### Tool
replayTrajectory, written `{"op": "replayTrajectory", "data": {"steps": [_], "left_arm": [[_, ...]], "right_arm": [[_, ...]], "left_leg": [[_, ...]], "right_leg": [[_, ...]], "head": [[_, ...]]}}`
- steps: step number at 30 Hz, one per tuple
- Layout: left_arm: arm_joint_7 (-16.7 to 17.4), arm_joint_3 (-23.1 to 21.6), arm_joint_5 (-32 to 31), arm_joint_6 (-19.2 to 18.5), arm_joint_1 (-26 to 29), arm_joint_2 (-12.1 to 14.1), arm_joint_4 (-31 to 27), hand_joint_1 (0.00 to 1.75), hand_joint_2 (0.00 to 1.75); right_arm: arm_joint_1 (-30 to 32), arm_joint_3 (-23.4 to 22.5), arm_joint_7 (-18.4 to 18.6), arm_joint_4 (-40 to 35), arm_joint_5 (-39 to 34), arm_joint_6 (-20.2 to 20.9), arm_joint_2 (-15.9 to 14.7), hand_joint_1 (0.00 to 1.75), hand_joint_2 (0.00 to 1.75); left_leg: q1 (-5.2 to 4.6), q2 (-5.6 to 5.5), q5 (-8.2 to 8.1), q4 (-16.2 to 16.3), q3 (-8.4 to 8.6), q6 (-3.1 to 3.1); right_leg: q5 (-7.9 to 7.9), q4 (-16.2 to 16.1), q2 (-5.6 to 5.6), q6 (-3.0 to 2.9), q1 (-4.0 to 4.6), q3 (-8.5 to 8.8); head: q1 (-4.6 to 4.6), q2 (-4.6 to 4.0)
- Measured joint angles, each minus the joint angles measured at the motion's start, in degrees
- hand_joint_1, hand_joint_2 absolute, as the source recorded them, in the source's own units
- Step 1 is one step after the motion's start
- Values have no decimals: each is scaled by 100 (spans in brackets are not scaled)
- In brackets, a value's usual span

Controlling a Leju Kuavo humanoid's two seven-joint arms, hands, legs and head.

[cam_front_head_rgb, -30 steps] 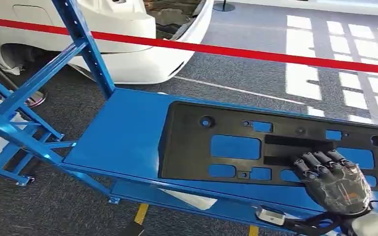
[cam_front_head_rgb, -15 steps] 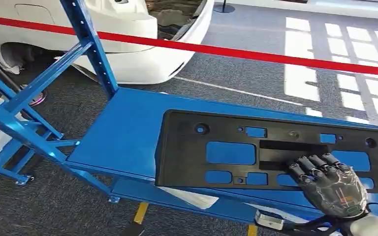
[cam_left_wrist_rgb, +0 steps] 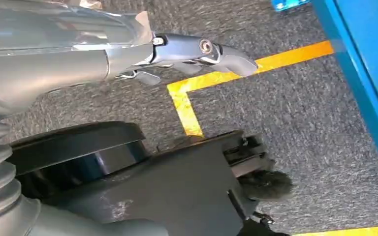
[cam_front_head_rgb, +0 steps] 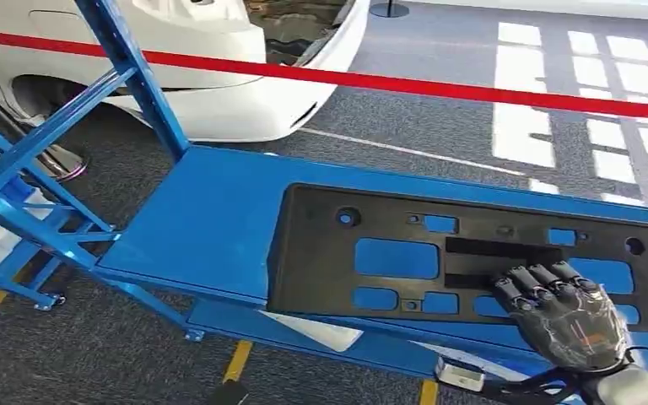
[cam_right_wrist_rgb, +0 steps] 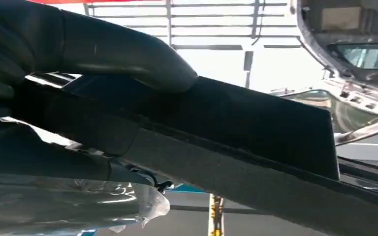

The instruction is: Take the parts from the cabinet and place them on the table.

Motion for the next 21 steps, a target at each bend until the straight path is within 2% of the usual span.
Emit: {"op": "replayTrajectory", "data": {"steps": [1,2,3,4,7,8,9,10,11,12,13,14,15,17,18,19,21], "left_arm": [[0,0,0,0,0,0,0,0,175],[2,0,-2,0,-1,0,0,0,175],[2,0,-2,0,-2,9,0,0,175],[4,-2,-2,0,-5,9,0,0,175],[17,0,-2,0,4,4,0,0,175],[15,0,-2,0,3,-13,0,0,175],[15,0,-4,0,-1,-13,0,0,175],[15,0,-4,0,-3,-13,0,0,175],[15,0,-4,0,-2,-13,0,0,175],[15,0,-4,0,-2,-13,0,0,175],[15,0,-4,-2,-1,-13,0,0,175],[15,0,-7,-4,0,-13,0,0,175],[17,0,-7,-7,0,-13,0,0,175],[17,0,-7,-7,0,-13,0,0,175],[20,0,-7,-7,-1,-13,0,0,175],[20,0,-7,-7,-6,-15,0,0,175],[17,0,-7,-7,-5,-17,0,0,175]], "right_arm": [[-17,22,24,0,0,7,-7,175,175],[-33,37,52,0,0,7,-15,175,175],[-48,53,68,0,0,9,-20,175,175],[-67,64,79,0,0,9,-33,175,175],[-78,107,103,0,0,15,-63,175,175],[-82,118,138,0,0,24,-90,175,175],[-92,127,168,0,0,35,-109,175,175],[-115,136,190,2,-2,57,-129,175,175],[-132,151,212,7,0,63,-138,175,175],[-138,173,245,13,0,70,-144,175,175],[-146,199,258,22,0,77,-149,175,175],[-151,223,262,33,0,79,-149,175,175],[-154,243,273,35,0,85,-160,175,175],[-185,267,306,35,0,107,-188,175,175],[-219,267,319,35,0,109,-208,175,175],[-246,269,324,33,0,111,-212,175,175],[-259,275,345,28,-2,116,-234,175,175]], "left_leg": [[-20,0,290,-538,288,52],[-43,0,507,-1044,555,104],[-77,0,497,-1377,731,163],[-85,3,543,-1465,736,128],[-103,-2,592,-1493,667,135],[-48,19,669,-1544,652,170],[-51,27,711,-1544,601,208],[-51,32,753,-1542,548,233],[-54,39,793,-1541,496,241],[-57,45,832,-1537,439,248],[-58,49,875,-1524,376,244],[-58,50,905,-1510,325,237],[-58,49,928,-1493,279,230],[-58,44,960,-1459,222,209],[-61,42,978,-1442,203,184],[-88,41,1007,-1431,171,150],[-75,42,1081,-1439,127,82]], "right_leg": [[11,8,2,5,15,-8],[21,16,3,11,23,-8],[40,21,3,35,24,-34],[85,29,9,78,38,-65],[189,17,9,183,18,-107],[110,51,10,214,3,-134],[-81,150,17,238,2,-179],[-359,440,17,256,-7,-265],[-657,874,16,278,-21,-391],[-887,1319,16,305,-25,-504],[-987,1656,15,326,-25,-559],[-925,1680,15,336,-30,-498],[-761,1452,14,344,-36,-299],[-391,482,15,336,-40,328],[-364,-62,26,296,-35,647],[-384,-239,45,261,-5,732],[-363,-233,48,221,19,677]], "head": [[0,0],[-2,0],[9,0],[7,0],[4,0],[4,0],[15,0],[26,0],[28,0],[28,0],[28,0],[26,0],[26,0],[26,0],[28,0],[26,0],[22,0]]}}
